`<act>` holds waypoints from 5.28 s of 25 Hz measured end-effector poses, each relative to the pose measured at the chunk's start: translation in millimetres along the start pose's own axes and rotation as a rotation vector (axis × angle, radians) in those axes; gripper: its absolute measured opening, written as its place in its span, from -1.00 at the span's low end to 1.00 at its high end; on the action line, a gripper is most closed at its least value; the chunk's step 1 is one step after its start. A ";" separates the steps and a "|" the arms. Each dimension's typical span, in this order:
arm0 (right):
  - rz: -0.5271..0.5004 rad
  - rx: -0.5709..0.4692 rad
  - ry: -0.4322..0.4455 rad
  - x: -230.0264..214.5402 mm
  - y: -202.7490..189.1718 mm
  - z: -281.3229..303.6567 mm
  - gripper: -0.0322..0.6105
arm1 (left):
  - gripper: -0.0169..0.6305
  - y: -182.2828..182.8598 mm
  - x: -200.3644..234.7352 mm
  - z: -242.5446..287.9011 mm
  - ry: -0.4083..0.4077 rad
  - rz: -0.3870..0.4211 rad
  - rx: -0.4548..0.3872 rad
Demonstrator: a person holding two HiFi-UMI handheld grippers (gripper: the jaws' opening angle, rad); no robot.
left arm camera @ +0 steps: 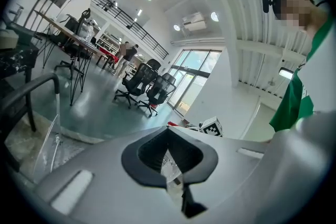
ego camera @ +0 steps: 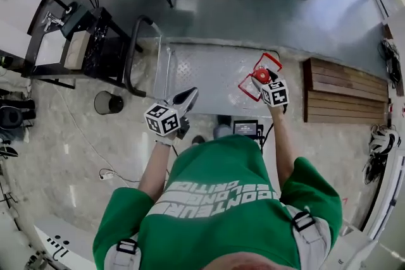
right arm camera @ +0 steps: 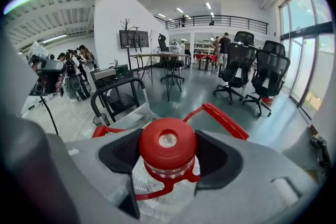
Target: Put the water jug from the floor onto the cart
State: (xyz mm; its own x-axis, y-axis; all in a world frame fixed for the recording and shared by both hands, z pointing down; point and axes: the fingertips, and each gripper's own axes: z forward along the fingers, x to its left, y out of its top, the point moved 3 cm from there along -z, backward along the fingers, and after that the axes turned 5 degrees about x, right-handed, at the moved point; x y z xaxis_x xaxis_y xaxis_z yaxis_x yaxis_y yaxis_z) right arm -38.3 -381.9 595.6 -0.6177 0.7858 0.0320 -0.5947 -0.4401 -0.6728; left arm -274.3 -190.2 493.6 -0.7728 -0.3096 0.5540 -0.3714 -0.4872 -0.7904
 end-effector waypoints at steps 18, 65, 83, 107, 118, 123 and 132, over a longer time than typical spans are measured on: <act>-0.156 0.278 0.150 -29.5 -30.6 153.9 0.02 | -0.91 1.4 39.7 27.0 0.208 -0.123 0.035; -0.178 0.399 0.157 -9.9 -11.5 229.3 -0.01 | -0.91 21.6 57.7 11.9 0.271 -0.153 -0.037; -0.103 0.098 -0.013 6.9 18.0 37.3 -0.92 | -0.91 -0.3 0.4 -7.7 -0.013 -0.041 -0.051; -0.053 0.021 -0.111 87.2 -73.1 -145.9 -0.92 | -0.91 -69.9 -50.9 -50.5 -0.187 -0.028 0.078; -0.077 -0.011 -0.069 75.1 -94.0 -163.2 -0.92 | -0.91 -69.9 -66.3 -12.9 -0.191 0.004 0.119; -0.087 -0.026 -0.057 54.2 -107.8 -177.7 -0.92 | -0.91 -72.3 -92.7 15.1 -0.208 0.033 0.144; -0.069 -0.041 -0.045 19.3 -142.8 -201.3 -0.92 | -0.91 -86.9 -136.7 61.4 -0.227 0.073 0.193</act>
State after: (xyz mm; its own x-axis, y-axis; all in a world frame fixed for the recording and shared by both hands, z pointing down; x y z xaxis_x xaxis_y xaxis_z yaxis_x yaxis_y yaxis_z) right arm 138.3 -216.4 543.5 -0.5993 0.7927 0.1118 -0.6156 -0.3670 -0.6974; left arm -104.8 -155.6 502.7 -0.6514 -0.5134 0.5586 -0.1978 -0.5959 -0.7783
